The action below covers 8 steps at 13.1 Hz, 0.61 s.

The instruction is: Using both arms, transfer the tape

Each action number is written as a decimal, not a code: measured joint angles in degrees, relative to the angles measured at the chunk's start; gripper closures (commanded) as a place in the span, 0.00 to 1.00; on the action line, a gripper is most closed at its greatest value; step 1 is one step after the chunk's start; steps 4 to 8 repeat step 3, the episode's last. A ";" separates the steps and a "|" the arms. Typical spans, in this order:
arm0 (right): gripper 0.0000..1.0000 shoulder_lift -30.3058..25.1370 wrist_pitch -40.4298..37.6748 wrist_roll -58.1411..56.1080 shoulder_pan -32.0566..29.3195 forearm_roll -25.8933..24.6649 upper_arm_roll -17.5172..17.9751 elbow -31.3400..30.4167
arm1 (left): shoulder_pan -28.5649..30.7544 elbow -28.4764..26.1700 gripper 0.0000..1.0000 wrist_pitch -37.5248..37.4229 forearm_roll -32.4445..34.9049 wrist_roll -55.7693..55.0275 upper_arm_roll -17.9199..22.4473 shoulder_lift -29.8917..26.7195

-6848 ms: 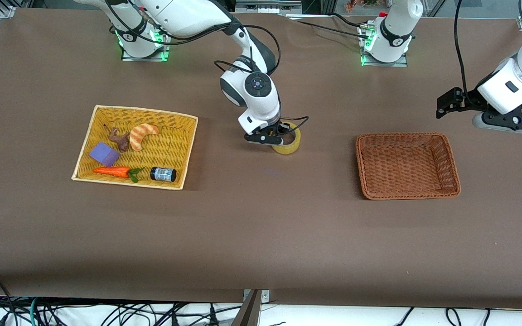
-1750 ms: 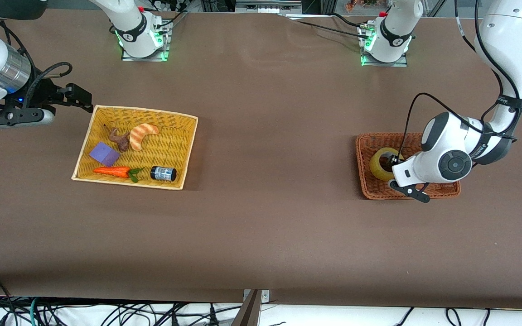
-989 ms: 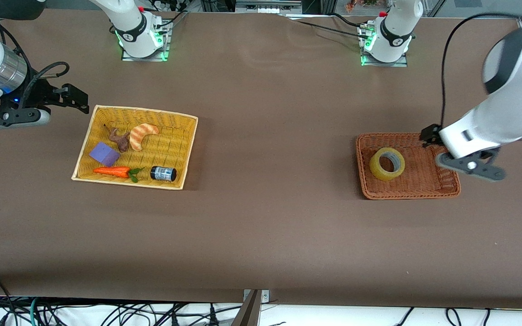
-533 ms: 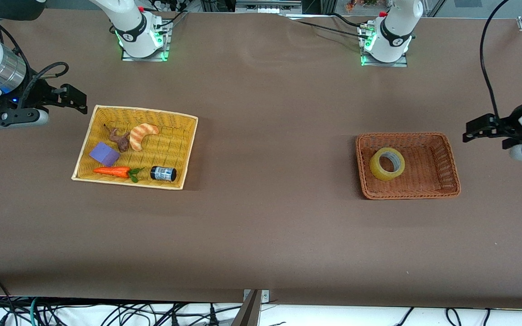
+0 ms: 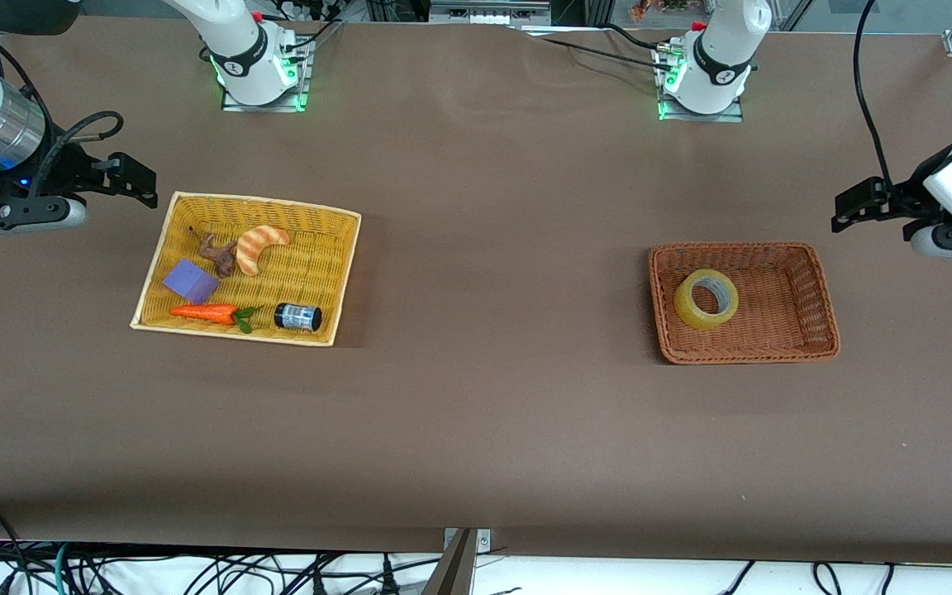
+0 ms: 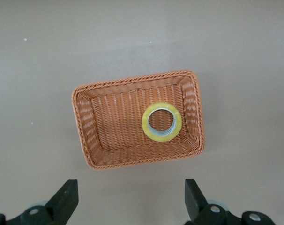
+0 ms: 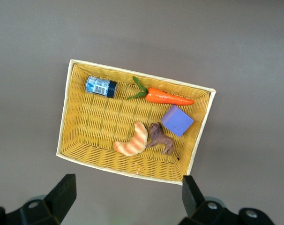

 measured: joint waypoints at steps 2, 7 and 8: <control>0.00 0.00 0.00 -0.03 0.00 0.00 0.00 0.00 | -0.10 -0.70 0.00 -0.06 0.00 0.00 0.67 -0.50; 0.00 0.00 0.00 -0.04 0.00 0.00 0.00 0.01 | -0.10 -0.70 0.00 -0.16 0.00 0.00 0.72 -0.50; 0.00 0.00 0.00 -0.04 0.00 0.00 0.00 0.01 | -0.10 -0.70 0.00 -0.16 0.00 0.00 0.72 -0.50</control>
